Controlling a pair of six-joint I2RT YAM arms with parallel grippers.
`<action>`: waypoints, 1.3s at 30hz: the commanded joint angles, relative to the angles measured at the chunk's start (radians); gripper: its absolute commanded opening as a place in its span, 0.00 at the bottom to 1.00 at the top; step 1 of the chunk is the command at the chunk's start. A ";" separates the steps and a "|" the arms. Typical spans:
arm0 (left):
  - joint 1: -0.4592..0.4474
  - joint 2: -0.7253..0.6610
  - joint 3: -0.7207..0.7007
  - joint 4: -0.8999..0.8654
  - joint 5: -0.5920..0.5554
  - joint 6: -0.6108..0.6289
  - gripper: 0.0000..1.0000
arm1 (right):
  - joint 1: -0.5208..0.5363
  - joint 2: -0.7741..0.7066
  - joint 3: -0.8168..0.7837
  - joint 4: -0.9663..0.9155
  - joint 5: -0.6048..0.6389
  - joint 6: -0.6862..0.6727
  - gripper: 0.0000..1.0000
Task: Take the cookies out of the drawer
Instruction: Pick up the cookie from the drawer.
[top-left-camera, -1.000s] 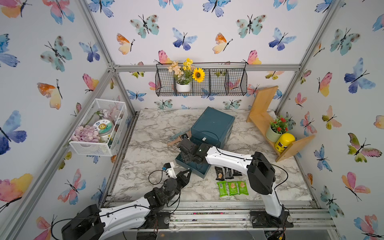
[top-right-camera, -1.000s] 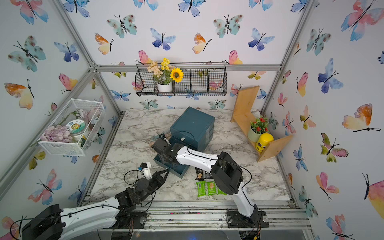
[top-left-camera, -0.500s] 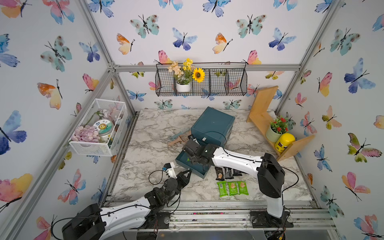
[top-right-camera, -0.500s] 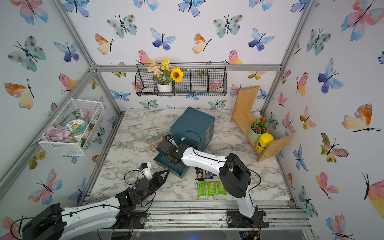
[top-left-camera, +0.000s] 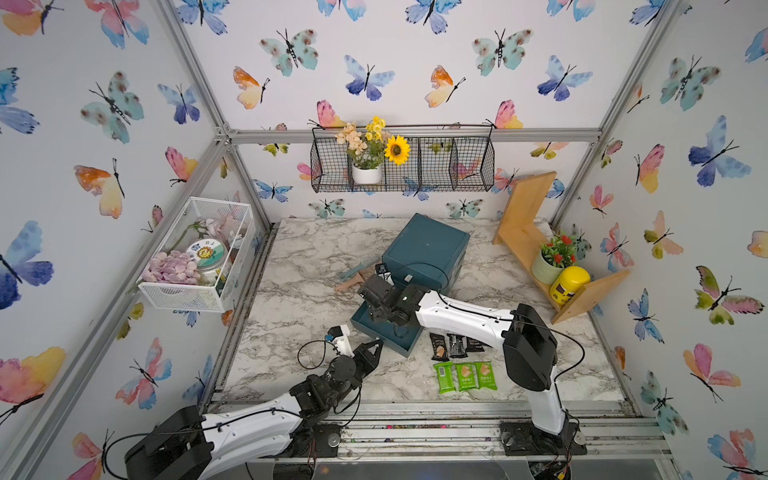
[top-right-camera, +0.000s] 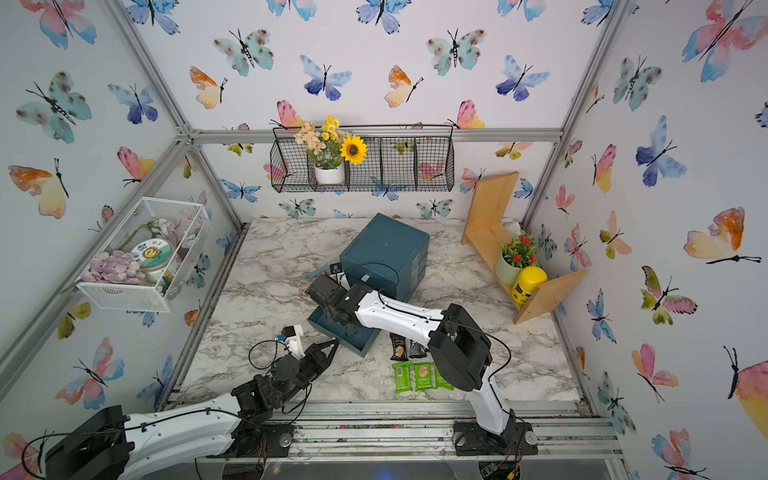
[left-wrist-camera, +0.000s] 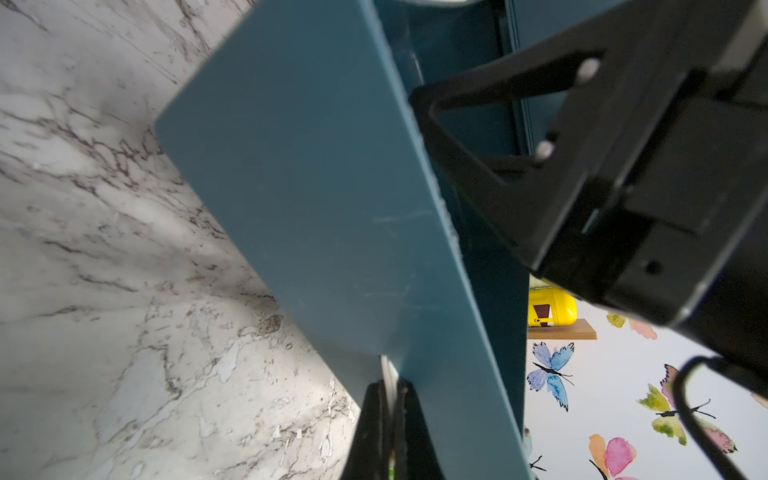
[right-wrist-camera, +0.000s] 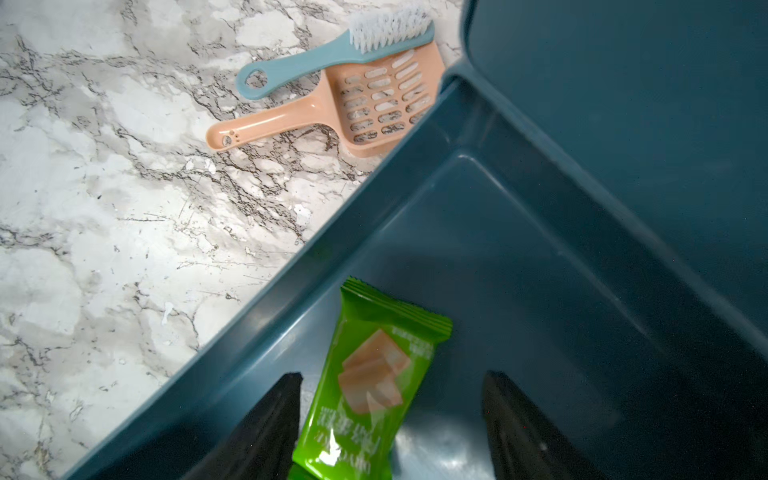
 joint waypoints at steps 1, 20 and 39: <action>0.005 -0.004 0.019 0.024 -0.010 0.003 0.00 | 0.006 0.028 0.026 -0.021 -0.002 0.057 0.73; 0.005 -0.002 0.020 0.024 -0.008 0.004 0.00 | 0.011 0.135 0.141 -0.204 0.083 0.111 0.54; 0.005 0.009 0.025 0.034 -0.007 0.007 0.00 | 0.011 0.051 0.131 -0.180 0.062 0.027 0.31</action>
